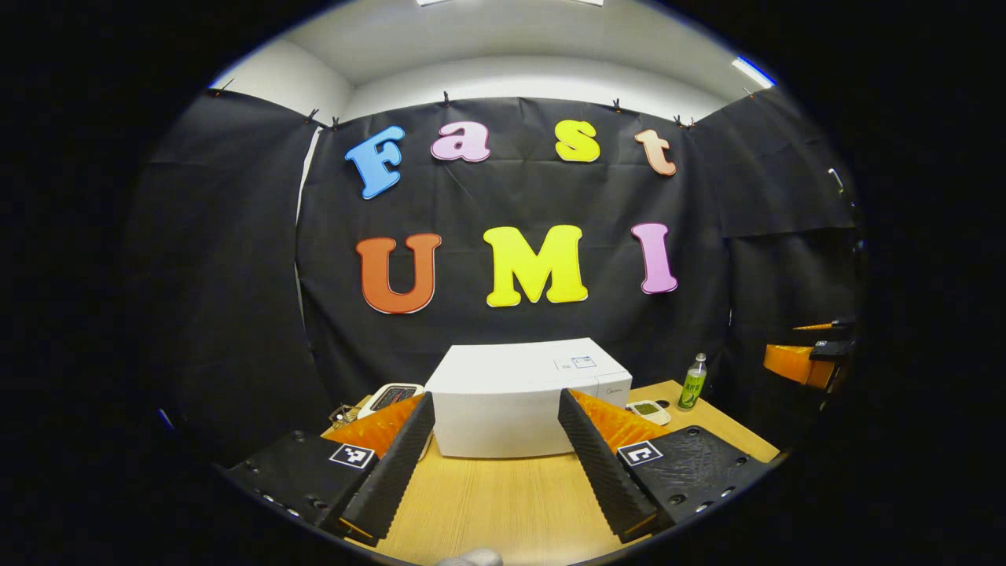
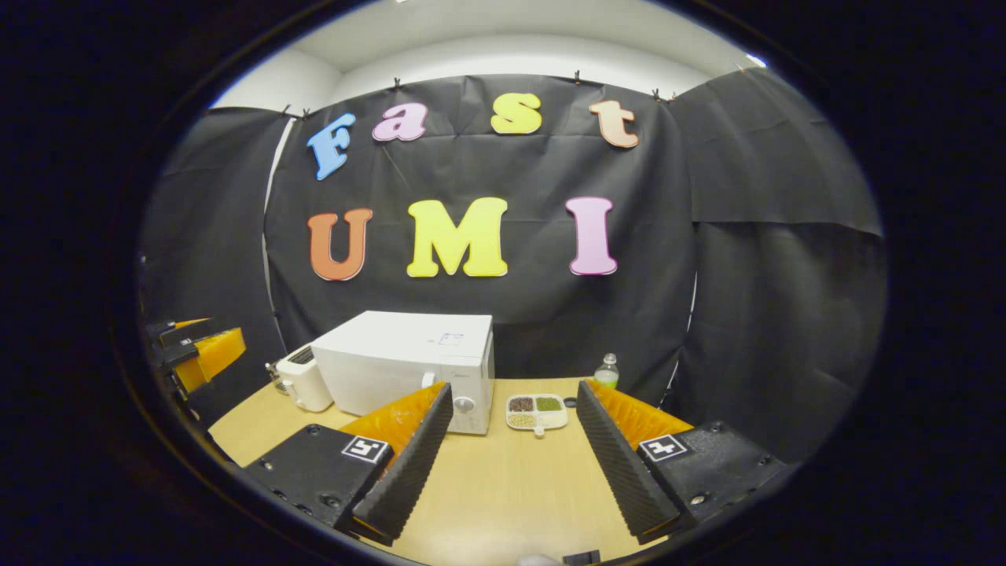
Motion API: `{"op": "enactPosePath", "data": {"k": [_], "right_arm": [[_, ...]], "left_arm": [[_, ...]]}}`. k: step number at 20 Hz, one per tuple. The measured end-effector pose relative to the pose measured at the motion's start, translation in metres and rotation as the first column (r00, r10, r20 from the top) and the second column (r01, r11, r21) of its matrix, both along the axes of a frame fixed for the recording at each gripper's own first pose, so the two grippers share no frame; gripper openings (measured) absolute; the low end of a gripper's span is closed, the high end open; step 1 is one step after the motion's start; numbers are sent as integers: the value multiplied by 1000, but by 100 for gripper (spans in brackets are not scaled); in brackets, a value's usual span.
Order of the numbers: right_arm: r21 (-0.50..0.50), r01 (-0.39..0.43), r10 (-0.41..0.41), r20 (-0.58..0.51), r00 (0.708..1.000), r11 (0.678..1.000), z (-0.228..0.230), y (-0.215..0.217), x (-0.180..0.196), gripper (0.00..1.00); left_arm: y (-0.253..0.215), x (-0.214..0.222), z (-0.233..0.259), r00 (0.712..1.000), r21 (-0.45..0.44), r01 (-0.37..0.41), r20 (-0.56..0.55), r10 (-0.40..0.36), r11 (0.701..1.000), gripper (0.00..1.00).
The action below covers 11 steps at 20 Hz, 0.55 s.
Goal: Open the microwave oven with the left hand, put the food in, and close the microwave oven.
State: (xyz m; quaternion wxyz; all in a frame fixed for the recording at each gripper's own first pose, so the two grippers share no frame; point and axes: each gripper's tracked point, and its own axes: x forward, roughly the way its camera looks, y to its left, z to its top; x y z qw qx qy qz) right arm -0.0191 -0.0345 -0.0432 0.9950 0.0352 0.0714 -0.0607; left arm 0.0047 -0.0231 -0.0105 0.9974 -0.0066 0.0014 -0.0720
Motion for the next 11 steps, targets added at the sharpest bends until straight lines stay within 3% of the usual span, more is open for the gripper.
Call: {"op": "enactPosePath", "data": {"k": [1, 2, 3, 4, 6, 7, 8, 9, 10, 11], "right_arm": [[4, 4, -4, 4, 1000, 1000, 2, 0, -1, 100], [6, 7, -7, 9, 1000, 1000, 6, 1, -4, 92], [4, 8, -8, 11, 1000, 1000, 10, 2, -4, 92], [1, 9, -9, 17, 1000, 1000, 12, 3, -6, 100], [-7, 7, -7, 28, 1000, 1000, 20, 6, -7, 100], [-10, 5, -4, 32, 999, 1000, 23, 8, -7, 92], [-13, 4, -4, 39, 999, 1000, 27, 9, -7, 92], [-15, 6, -5, 45, 999, 1000, 29, 10, -7, 100], [-14, 7, -6, 47, 999, 1000, 31, 10, -7, 92], [-9, 6, -6, 46, 999, 1000, 31, 11, -7, 92]], "left_arm": [[2, -2, 3, 1000, -3, -1, 6, 1, 1000, 96], [5, -5, 7, 1000, -7, -2, 12, 2, 1000, 96], [7, -6, 10, 1000, -7, -4, 17, 4, 1000, 96], [7, -6, 14, 1000, -10, -4, 23, 4, 1000, 96], [9, -8, 20, 999, -15, -2, 37, 2, 1000, 96], [10, -9, 23, 999, -17, -1, 42, 2, 1000, 96], [9, -10, 26, 999, -19, 1, 48, 0, 1000, 96], [8, -11, 27, 999, -22, 5, 52, -4, 1000, 96], [6, -12, 28, 998, -24, 8, 56, -6, 1000, 96], [7, -12, 30, 998, -25, 11, 61, -9, 1000, 96]]}}
